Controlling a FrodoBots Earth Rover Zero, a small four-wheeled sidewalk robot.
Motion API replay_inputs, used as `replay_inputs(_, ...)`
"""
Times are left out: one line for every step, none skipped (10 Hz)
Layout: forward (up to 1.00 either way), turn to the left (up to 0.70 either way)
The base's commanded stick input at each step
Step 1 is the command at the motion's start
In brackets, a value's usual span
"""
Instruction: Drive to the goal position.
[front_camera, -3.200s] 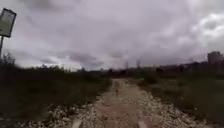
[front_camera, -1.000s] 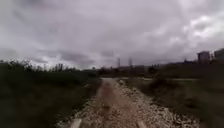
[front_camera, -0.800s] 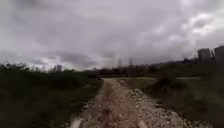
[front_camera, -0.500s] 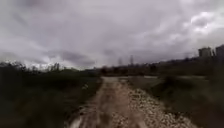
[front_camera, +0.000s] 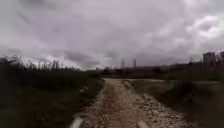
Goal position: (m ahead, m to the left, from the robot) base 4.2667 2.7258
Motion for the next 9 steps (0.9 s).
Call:
replay_inputs(0.7,0.0)
replay_inputs(0.7,0.0)
replay_inputs(0.7,0.0)
replay_inputs(0.7,-0.18)
replay_inputs(0.7,-0.35)
replay_inputs(0.7,-0.35)
replay_inputs(0.7,-0.14)
replay_inputs(0.7,0.0)
replay_inputs(0.7,0.0)
